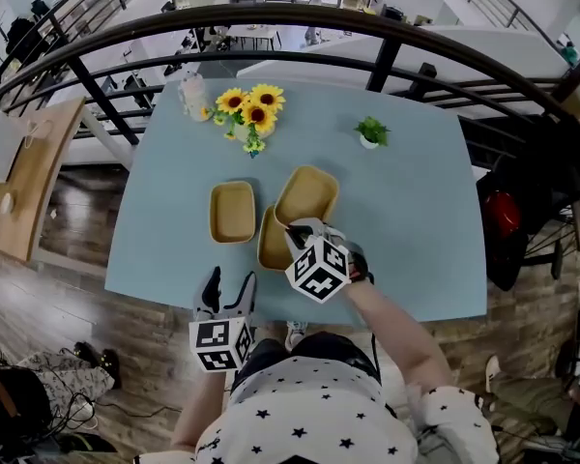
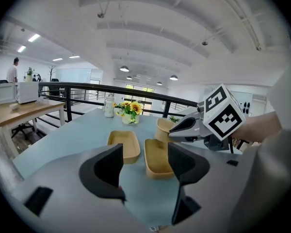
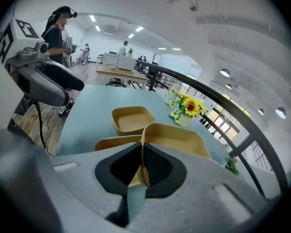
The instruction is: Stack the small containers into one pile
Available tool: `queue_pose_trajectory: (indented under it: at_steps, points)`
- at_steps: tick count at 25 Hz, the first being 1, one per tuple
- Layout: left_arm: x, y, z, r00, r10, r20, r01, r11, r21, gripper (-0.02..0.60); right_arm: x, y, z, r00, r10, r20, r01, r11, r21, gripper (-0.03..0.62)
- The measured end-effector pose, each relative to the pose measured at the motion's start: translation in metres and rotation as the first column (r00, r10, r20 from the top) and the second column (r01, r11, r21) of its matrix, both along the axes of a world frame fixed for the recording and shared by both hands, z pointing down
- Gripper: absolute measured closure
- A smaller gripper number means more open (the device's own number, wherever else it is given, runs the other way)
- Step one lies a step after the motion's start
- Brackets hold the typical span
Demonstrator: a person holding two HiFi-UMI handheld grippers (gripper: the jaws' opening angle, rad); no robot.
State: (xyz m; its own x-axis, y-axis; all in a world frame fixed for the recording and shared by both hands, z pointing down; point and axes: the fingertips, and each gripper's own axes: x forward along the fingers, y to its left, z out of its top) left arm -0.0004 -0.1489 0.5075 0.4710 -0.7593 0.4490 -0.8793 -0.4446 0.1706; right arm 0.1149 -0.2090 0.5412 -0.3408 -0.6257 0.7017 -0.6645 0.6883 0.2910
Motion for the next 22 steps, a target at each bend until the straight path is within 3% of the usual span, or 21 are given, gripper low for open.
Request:
queue_pose_trajectory:
  at_steps: [22]
  points:
    - [-0.052, 0.044, 0.001, 0.999, -0.032, 0.015, 0.032, 0.999, -0.016, 0.296, -0.054, 0.074, 0.031, 0.984, -0.166, -0.064, 0.161, 0.984, -0.071, 0.572]
